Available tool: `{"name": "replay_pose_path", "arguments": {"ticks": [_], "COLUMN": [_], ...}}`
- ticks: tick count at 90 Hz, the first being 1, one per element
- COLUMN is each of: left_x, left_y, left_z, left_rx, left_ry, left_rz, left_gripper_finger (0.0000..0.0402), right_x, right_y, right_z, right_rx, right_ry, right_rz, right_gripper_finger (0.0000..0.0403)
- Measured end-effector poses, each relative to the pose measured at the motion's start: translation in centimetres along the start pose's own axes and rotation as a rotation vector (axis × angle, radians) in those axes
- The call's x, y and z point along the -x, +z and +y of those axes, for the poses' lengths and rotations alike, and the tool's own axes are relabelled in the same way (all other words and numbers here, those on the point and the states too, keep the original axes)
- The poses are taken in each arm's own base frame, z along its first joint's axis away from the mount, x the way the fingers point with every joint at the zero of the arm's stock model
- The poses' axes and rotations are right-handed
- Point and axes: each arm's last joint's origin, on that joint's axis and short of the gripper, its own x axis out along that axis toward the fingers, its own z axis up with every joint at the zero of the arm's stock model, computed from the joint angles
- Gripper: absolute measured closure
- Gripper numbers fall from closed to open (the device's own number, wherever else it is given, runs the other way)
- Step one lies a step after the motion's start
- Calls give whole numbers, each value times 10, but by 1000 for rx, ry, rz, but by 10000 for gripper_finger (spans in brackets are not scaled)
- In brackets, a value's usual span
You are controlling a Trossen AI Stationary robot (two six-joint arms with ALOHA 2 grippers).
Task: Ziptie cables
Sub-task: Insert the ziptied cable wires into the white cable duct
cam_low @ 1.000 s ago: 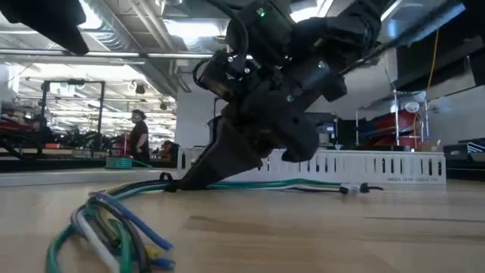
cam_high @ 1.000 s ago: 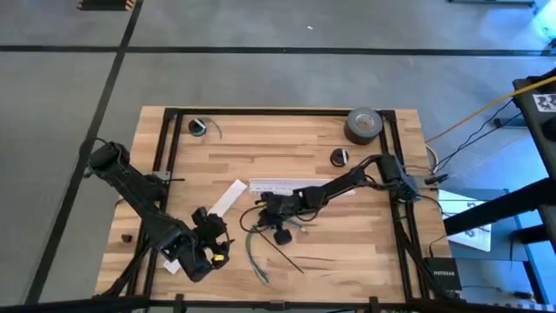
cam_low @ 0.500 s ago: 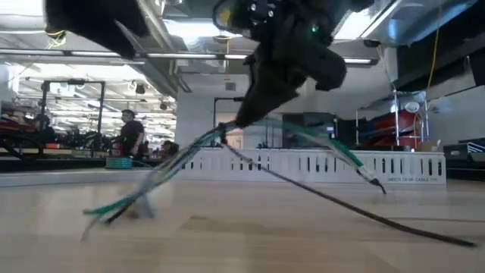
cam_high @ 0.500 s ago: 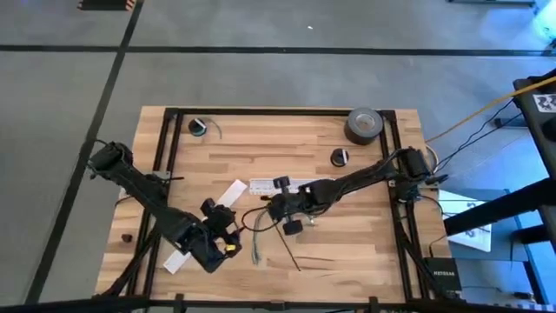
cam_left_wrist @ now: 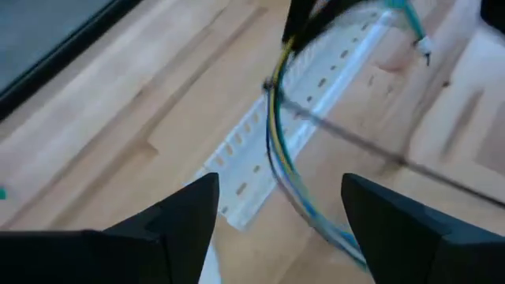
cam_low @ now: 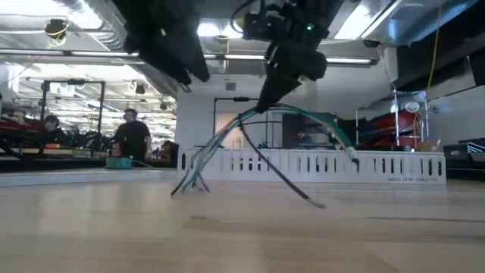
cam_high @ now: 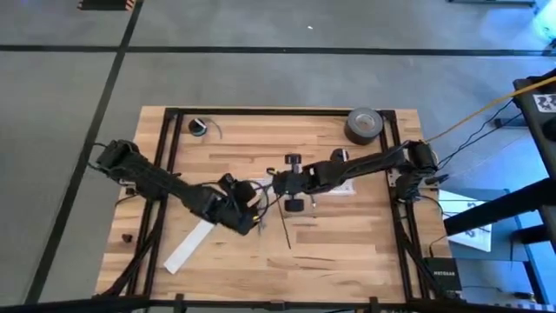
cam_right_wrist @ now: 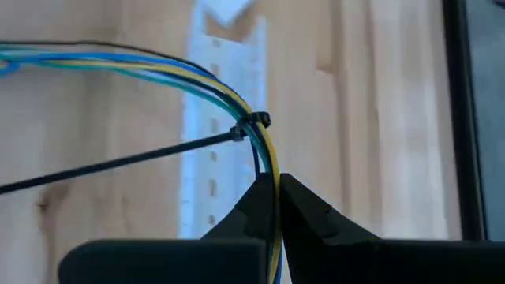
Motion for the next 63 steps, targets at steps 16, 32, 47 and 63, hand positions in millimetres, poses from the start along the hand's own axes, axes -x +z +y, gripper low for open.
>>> {"name": "replay_pose_path", "arguments": {"ticks": [16,32,47,63], "left_x": [-5,-6,-5,-2], "left_y": [8,10,9,8], "left_z": [0,-1,-2,-5], "left_rx": [-34,-48,-53,-69], "left_ry": [-21,-32,-35,-45], "left_rz": [-25,-43,-45,-47], "left_gripper_finger": [148,148,148,148], "right_x": [-6,-29,-43,-51], "right_y": [-12,-32,-49,-60], "right_z": [-16,-19,-15,-10], "right_rx": [-52,-87,-54,56], "right_ry": [50,144,180,191], "right_rz": [93,111,124,90], "right_gripper_finger": [403,403,403,403]}}
